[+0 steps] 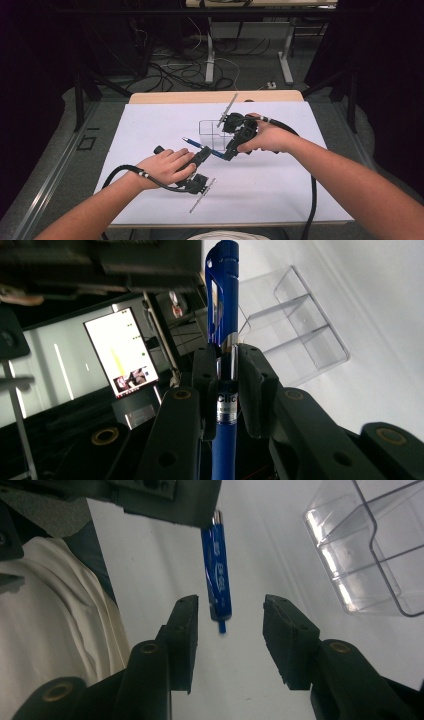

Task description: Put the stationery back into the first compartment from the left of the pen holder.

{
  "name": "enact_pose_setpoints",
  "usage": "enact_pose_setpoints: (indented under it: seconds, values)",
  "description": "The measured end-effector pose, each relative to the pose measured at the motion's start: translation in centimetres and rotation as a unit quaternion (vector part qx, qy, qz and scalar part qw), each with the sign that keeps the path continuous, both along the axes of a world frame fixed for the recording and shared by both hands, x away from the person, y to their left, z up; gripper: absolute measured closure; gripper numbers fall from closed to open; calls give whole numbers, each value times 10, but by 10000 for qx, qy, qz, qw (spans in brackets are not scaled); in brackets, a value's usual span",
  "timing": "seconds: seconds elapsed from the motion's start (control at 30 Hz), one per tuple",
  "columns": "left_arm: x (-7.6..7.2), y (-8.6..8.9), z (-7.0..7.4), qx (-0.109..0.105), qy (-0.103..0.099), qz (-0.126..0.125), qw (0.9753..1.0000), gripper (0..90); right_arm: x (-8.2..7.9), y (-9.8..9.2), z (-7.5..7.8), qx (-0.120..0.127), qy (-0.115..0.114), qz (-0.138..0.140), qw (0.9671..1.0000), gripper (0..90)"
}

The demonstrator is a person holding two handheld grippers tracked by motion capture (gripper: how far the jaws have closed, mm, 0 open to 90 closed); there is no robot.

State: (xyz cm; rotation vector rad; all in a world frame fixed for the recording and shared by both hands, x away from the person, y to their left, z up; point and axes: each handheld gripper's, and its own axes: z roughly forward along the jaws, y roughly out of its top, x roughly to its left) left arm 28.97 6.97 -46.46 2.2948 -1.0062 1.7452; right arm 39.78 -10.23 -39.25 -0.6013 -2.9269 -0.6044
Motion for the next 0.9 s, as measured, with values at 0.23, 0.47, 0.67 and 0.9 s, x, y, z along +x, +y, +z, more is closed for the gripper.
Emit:
enact_pose_setpoints:
  seconds: [0.23, 0.47, 0.67, 0.9]
  values:
    - [-3, -3, 1, 36, -107, -35, 9999, 795, -1, 13, -5, -102, 34, 230, 9997, 662]
    - [-3, -3, -3, -173, 56, -174, 9997, 795, -2, 20, -8, -189, 41, 358, 9992, 746]
    - [-4, -4, -3, -83, -3, -216, 9997, 794, -2, 22, -11, -214, 89, 295, 9993, 797]
    - [-2, -1, -7, 67, 268, 68, 9996, 793, -1, 22, -12, -183, 88, 234, 9995, 800]
